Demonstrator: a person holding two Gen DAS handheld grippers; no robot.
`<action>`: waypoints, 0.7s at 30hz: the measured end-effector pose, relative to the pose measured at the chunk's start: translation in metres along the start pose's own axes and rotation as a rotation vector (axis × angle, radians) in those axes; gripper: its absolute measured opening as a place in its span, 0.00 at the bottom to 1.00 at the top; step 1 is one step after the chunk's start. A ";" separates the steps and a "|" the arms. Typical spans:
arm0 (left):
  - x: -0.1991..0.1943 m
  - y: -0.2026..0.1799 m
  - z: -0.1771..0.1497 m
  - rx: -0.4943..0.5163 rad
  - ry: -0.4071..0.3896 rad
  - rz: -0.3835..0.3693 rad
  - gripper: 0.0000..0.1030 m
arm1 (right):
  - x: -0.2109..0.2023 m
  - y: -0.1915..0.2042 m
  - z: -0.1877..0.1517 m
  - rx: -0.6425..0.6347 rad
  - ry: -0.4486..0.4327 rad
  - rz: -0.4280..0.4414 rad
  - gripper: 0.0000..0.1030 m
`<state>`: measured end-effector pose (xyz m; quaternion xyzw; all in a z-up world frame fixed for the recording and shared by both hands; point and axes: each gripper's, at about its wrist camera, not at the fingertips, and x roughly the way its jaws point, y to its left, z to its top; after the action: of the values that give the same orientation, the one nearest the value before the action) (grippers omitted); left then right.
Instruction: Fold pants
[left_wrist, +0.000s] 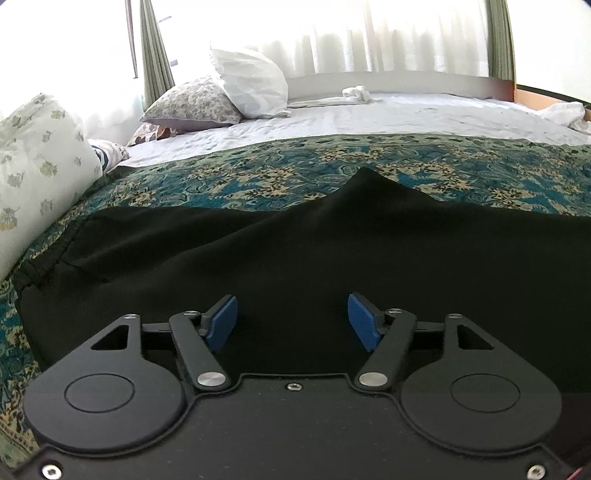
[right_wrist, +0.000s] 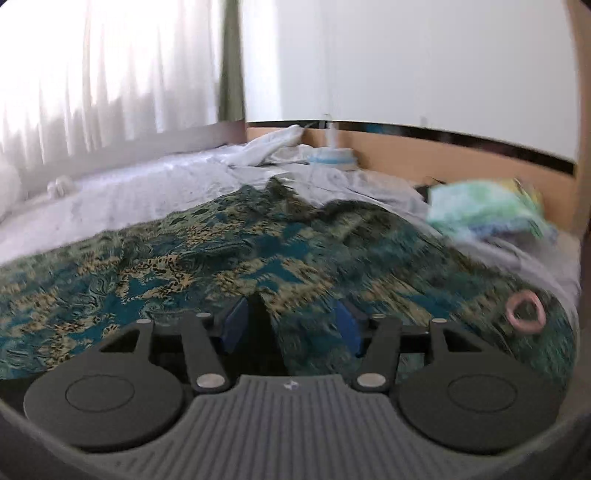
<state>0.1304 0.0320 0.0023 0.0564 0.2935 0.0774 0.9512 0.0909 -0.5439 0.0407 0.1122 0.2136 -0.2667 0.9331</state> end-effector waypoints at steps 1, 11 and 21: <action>0.000 0.001 0.000 -0.003 -0.001 0.001 0.66 | -0.011 -0.007 -0.004 0.017 -0.003 0.000 0.68; 0.001 -0.004 -0.005 0.014 -0.019 0.030 0.69 | -0.086 -0.037 -0.071 0.191 0.118 0.039 0.39; 0.000 -0.005 -0.007 0.012 -0.036 0.039 0.71 | -0.061 -0.004 -0.083 0.269 0.134 0.158 0.69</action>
<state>0.1266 0.0276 -0.0043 0.0690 0.2755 0.0930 0.9543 0.0142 -0.4926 -0.0051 0.2699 0.2284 -0.2105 0.9114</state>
